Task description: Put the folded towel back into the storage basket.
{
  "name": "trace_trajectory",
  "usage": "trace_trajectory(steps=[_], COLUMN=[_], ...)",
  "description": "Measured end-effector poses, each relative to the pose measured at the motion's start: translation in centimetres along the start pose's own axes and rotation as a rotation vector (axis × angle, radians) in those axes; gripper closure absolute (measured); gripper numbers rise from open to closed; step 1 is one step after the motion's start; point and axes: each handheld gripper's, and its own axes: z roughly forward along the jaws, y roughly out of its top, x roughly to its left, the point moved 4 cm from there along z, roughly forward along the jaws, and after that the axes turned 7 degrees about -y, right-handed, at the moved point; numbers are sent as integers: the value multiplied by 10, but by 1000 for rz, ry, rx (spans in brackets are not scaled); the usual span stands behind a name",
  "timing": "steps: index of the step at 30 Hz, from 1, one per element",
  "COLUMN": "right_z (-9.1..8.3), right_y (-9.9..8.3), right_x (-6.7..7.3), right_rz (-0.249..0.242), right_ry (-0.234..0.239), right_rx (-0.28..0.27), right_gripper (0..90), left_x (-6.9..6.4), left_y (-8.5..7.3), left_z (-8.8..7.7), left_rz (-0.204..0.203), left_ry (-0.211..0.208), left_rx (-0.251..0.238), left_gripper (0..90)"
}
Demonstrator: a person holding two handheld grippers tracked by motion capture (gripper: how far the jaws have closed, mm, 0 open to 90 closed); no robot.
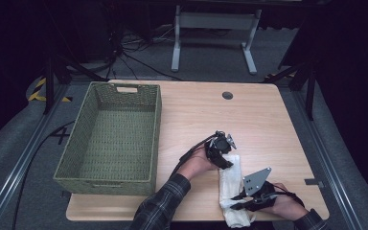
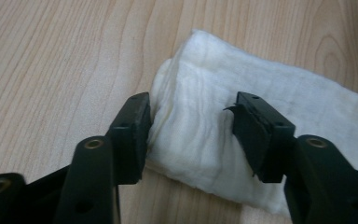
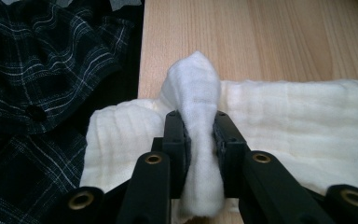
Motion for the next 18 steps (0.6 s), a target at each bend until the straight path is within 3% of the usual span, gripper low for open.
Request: trace_trajectory(steps=[6, 8, 13, 18], right_z=[-2, -2, -5, -13], right_y=[0, 0, 0, 1], right_x=[-1, -1, -4, -8], right_rz=[13, 15, 30, 63], right_ry=[-1, 0, 5, -10], right_rx=[-5, -9, -24, -59], right_gripper=[788, 788, 789, 792], left_x=[-4, -6, -8, -11], left_y=[0, 0, 1, 4], left_z=[0, 0, -3, -15], left_rz=[9, 10, 39, 34], left_ry=[-46, -57, -21, -16], left_rx=[0, 1, 7, -47], left_gripper=[748, 773, 802, 807])
